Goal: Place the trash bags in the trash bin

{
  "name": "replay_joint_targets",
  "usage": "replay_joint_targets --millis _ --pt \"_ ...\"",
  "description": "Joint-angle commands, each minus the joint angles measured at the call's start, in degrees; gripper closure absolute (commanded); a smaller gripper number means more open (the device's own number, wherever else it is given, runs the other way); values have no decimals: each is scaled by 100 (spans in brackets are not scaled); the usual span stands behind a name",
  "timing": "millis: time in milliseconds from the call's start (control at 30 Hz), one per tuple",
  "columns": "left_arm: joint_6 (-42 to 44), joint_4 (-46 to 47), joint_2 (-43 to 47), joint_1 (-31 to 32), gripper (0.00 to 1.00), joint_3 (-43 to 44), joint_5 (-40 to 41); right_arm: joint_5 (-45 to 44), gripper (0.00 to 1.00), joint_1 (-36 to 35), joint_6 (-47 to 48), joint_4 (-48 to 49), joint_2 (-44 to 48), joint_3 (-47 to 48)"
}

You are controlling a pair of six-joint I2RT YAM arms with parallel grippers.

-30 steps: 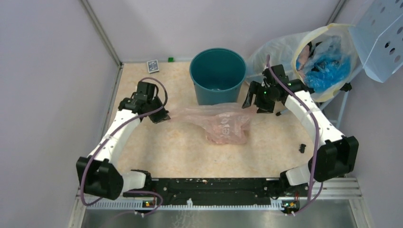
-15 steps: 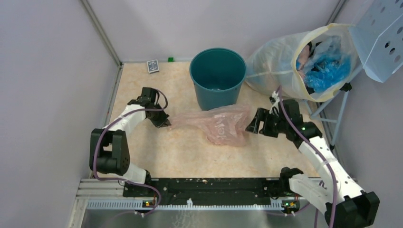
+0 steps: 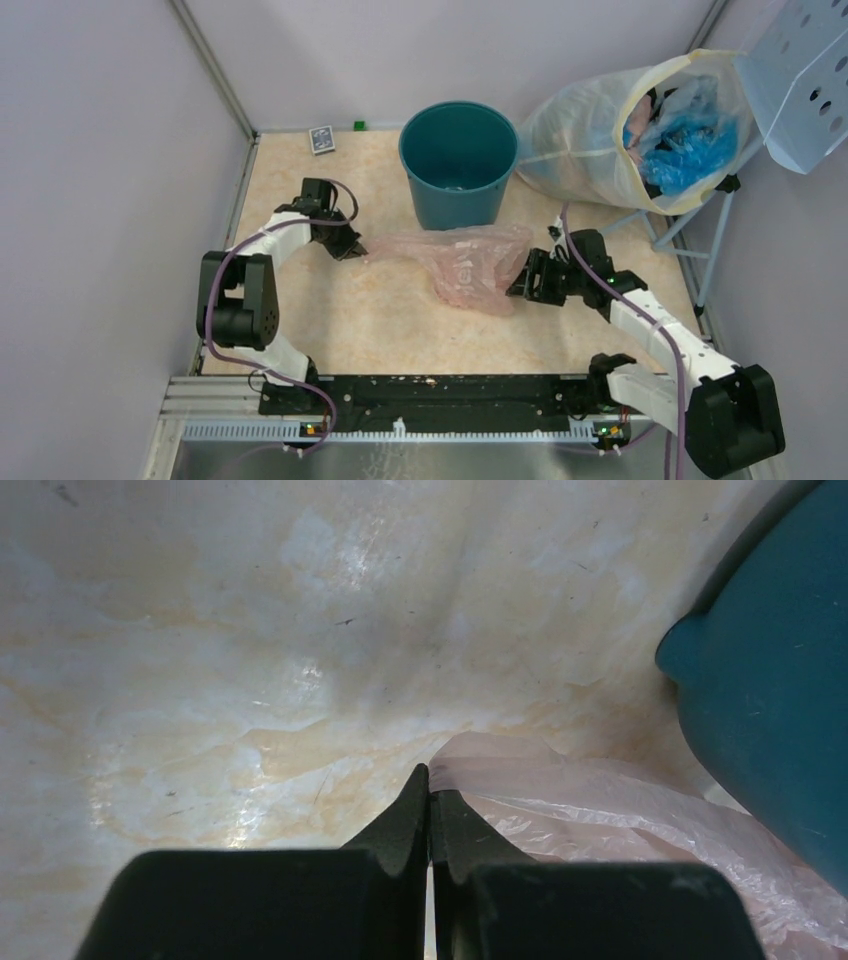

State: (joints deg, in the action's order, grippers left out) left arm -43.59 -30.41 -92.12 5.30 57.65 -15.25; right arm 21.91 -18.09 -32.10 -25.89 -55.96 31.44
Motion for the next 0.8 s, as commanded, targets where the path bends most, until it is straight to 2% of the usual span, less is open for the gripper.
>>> replay_joint_targets --millis 0,100,200,267,300,333,367,400,433,500,667,767 --pt "-129 465 -123 -29 98 -10 -350 321 39 -383 72 1393 -51 -274" --pt "-148 582 -67 -29 97 -26 -423 319 41 -587 -117 1912 -181 -526" --pt "-81 680 97 -29 90 -25 -553 366 50 -603 -320 2141 -339 -617" --pt "103 711 230 -29 76 -27 -829 375 65 -604 -436 2135 -318 -556" --pt "324 664 284 -29 70 24 -1111 370 77 -600 -487 2088 -291 -504" --pt "572 596 369 -20 61 49 -1299 349 88 -600 -576 2027 -271 -434" --pt "708 626 552 2 48 -39 -1349 367 93 -600 -689 1996 -254 -377" --pt "753 726 809 6 34 -204 -1333 425 95 -597 -816 1985 -245 -326" --pt "801 844 1201 -1 24 -385 -1268 478 97 -599 -986 1964 -240 -256" --pt "980 966 1667 -3 12 -660 -1290 496 100 -604 -1379 1778 -231 -91" --pt "1266 461 2540 64 6 -920 -1715 524 100 -594 -2434 1026 -222 659" --pt "1242 319 3298 311 2 -1175 -1780 285 100 -591 -2968 534 -190 1087"
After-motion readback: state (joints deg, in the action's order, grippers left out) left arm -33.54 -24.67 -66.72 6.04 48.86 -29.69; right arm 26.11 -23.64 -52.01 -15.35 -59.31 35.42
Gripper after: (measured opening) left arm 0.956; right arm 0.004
